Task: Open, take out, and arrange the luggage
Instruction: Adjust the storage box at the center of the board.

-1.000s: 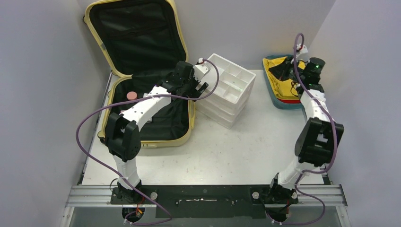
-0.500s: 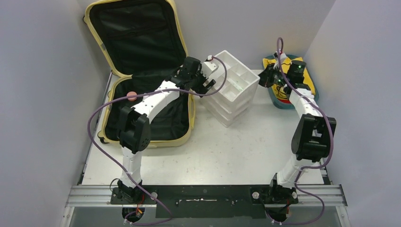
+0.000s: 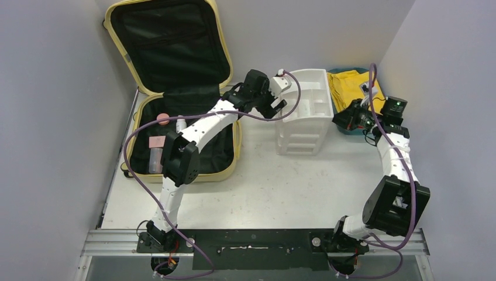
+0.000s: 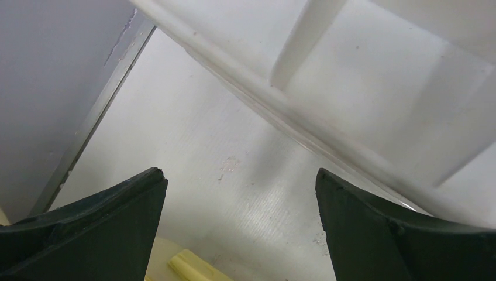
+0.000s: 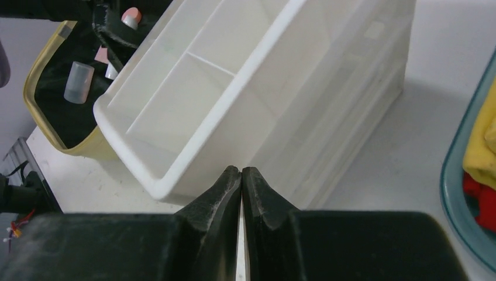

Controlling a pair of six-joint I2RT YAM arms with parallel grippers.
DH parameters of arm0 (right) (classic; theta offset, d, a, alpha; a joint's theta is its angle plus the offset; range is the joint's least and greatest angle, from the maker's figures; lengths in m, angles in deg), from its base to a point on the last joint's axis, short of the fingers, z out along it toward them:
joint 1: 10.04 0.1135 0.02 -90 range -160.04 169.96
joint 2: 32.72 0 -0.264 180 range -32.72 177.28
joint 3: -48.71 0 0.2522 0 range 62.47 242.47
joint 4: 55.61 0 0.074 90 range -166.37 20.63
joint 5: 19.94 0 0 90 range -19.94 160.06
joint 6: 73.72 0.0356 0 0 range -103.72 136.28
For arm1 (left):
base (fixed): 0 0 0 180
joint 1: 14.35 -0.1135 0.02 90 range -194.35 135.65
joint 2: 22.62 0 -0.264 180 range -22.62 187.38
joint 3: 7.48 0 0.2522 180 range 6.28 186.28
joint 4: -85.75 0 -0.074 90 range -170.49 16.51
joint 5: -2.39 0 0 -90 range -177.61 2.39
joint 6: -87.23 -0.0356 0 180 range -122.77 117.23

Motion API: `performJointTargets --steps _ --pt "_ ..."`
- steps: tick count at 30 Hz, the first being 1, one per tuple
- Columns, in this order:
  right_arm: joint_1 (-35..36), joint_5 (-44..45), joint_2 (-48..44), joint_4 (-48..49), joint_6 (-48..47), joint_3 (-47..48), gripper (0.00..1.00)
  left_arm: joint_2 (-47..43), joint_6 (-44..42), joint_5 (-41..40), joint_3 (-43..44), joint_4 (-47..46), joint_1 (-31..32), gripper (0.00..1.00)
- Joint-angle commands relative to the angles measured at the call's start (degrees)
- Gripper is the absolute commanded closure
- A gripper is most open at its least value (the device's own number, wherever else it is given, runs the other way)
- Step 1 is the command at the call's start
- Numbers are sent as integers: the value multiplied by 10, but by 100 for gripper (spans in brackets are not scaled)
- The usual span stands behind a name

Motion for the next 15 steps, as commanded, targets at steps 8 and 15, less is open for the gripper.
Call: performJointTargets --steps 8,15 --pt "-92 -1 67 72 161 54 92 -22 42 41 13 -28 42 3" --pt "-54 -14 186 44 210 155 93 -33 48 18 41 -8 34 3"
